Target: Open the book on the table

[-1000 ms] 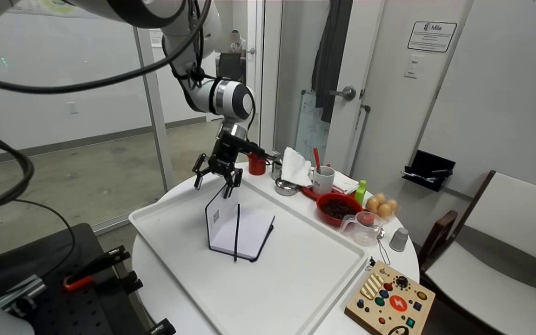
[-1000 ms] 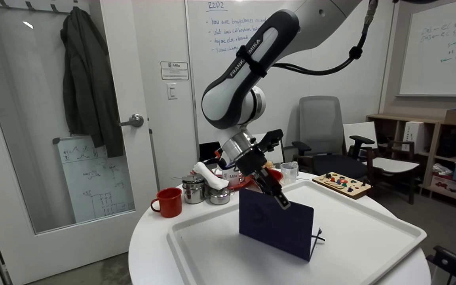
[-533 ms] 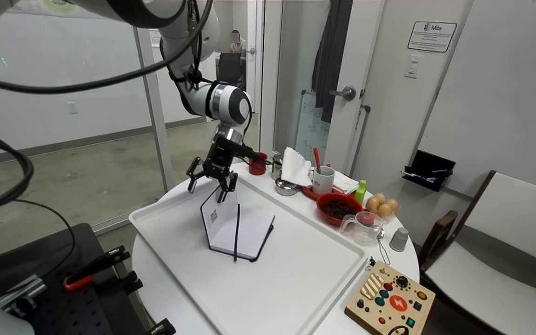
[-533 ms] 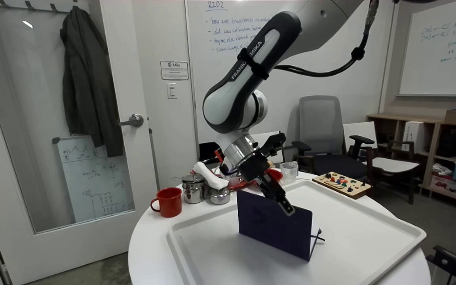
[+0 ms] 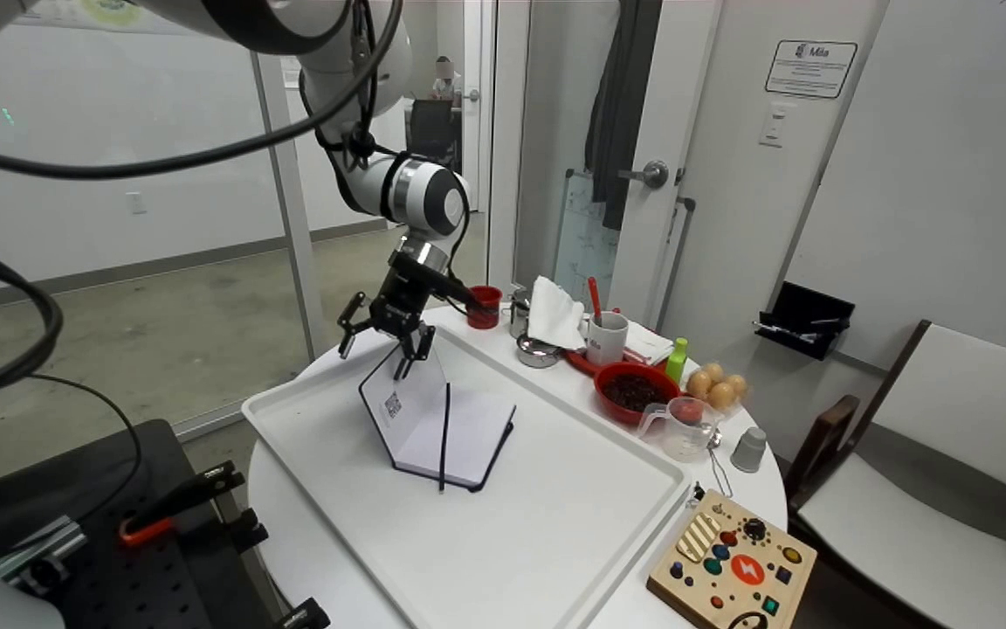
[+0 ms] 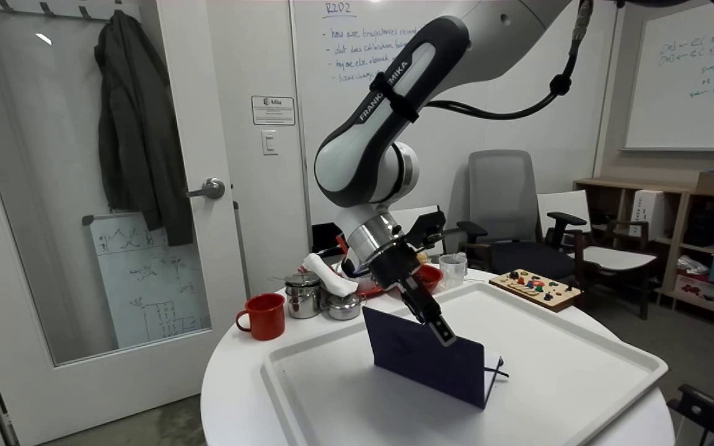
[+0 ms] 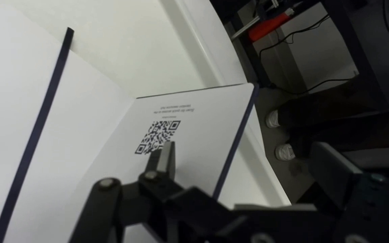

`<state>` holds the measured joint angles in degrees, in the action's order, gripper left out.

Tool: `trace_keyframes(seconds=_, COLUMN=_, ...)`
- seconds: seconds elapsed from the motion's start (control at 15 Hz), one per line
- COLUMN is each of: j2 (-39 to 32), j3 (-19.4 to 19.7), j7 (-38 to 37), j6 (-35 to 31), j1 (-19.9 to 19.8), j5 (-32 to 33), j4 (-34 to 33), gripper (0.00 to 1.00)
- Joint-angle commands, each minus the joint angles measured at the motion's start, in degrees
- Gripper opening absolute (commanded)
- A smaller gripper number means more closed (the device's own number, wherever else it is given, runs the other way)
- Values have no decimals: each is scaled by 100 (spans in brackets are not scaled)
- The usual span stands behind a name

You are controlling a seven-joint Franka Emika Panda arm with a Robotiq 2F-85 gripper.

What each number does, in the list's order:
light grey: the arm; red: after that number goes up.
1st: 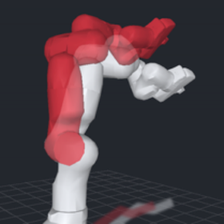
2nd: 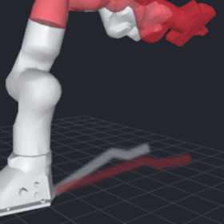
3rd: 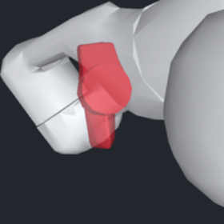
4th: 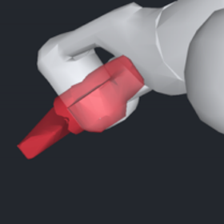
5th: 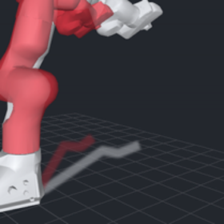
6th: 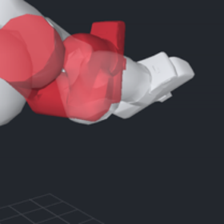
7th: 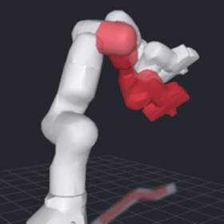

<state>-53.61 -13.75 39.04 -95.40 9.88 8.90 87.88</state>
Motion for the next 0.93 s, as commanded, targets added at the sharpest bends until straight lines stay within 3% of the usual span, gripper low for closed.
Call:
trace_keyframes(seconds=0.0, j2=-21, j3=-86, j7=-60, j6=63, j1=-58, j5=-195, j4=0, gripper=100)
trace_keyframes(seconds=0.87, j2=-802, j3=-87, j7=-25, j6=681, j1=-253, j5=-670, j4=-804, gripper=100)
